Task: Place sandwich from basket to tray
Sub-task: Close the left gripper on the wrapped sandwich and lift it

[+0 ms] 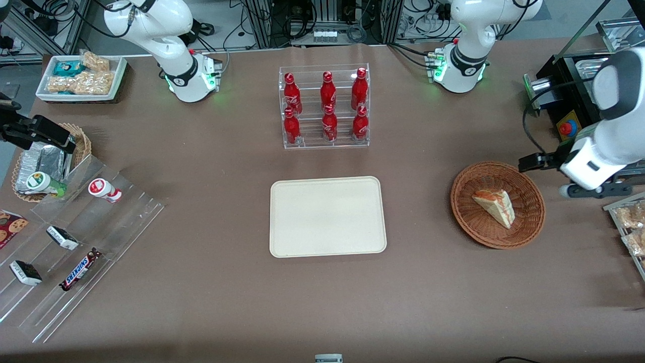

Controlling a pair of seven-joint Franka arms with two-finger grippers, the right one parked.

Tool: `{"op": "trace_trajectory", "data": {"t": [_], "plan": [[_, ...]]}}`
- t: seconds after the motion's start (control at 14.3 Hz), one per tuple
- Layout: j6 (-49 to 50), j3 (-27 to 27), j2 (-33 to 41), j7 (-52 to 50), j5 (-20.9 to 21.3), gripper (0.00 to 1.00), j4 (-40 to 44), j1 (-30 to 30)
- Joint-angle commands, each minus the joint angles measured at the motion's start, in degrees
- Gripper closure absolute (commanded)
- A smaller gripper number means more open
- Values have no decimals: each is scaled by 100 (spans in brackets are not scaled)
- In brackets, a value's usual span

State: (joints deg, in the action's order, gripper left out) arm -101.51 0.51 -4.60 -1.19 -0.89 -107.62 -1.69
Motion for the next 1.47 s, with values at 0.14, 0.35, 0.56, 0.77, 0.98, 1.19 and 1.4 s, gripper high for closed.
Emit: {"op": "trace_trajectory", "data": {"t": [0.14, 0.35, 0.56, 0.77, 0.98, 1.19, 1.4], "plan": [[-1562, 19, 126, -512, 54, 0, -1242, -191], [-2048, 36, -75, -1547, 176, 0, -1384, -156], [-2434, 72, -383, -2856, 413, 0, -1358, 36], [-2777, 72, -576, -4219, 449, 0, -1367, 64], [-2989, 72, -814, -5056, 449, 0, -1393, 72], [-2998, 72, -1016, -5365, 406, 0, -1393, 46], [-3006, 72, -1244, -5549, 344, 6, -1350, 20]]}}
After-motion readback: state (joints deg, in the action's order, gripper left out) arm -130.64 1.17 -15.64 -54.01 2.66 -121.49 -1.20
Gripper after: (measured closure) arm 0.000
